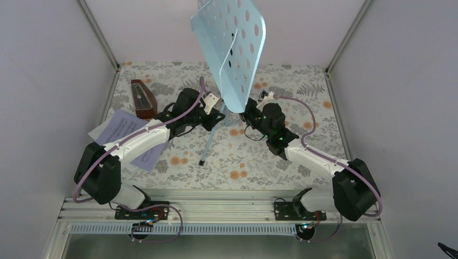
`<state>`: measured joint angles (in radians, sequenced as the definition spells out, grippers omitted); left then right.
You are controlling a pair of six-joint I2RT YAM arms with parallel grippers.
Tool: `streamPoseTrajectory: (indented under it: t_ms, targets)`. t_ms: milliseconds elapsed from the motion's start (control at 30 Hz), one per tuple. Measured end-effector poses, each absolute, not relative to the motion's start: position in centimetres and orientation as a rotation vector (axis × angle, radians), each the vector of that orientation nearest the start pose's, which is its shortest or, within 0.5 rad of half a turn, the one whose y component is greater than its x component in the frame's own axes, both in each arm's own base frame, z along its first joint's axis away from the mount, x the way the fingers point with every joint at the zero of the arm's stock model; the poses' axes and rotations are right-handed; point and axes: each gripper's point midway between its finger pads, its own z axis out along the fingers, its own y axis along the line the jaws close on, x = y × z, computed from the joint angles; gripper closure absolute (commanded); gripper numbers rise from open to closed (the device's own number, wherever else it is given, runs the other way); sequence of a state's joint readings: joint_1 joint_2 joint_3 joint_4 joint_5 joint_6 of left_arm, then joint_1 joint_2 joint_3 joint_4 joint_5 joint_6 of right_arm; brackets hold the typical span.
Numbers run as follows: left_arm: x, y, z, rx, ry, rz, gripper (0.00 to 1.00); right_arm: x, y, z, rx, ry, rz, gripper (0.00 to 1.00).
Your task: Pack up the instrument practice props
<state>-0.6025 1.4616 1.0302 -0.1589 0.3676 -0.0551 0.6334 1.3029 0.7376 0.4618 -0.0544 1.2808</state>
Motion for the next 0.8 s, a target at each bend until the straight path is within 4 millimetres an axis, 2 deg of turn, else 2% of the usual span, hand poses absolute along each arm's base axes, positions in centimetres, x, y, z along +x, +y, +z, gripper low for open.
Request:
streamPoseTrajectory:
  t_ms: [167,400,700,800]
  targets:
    - [32.30,-29.62,19.73,0.805,2.068,-0.765,0.98,34.51,26.99,25.59,0.556,1.840,1.453,0.75]
    - [32.36,-29.60,19.77,0.803,2.068,-0.761,0.98,34.49,27.07,25.86,0.555,1.830,1.467,0.82]
    - [32.38,-29.61,19.77,0.803,2.067,-0.761,0.98,34.49,26.75,25.95,0.546,1.800,1.460,0.95]
    - [32.35,-29.65,19.79,0.804,2.067,-0.761,0.98,34.45,26.67,25.98,0.526,1.786,1.451,0.96]
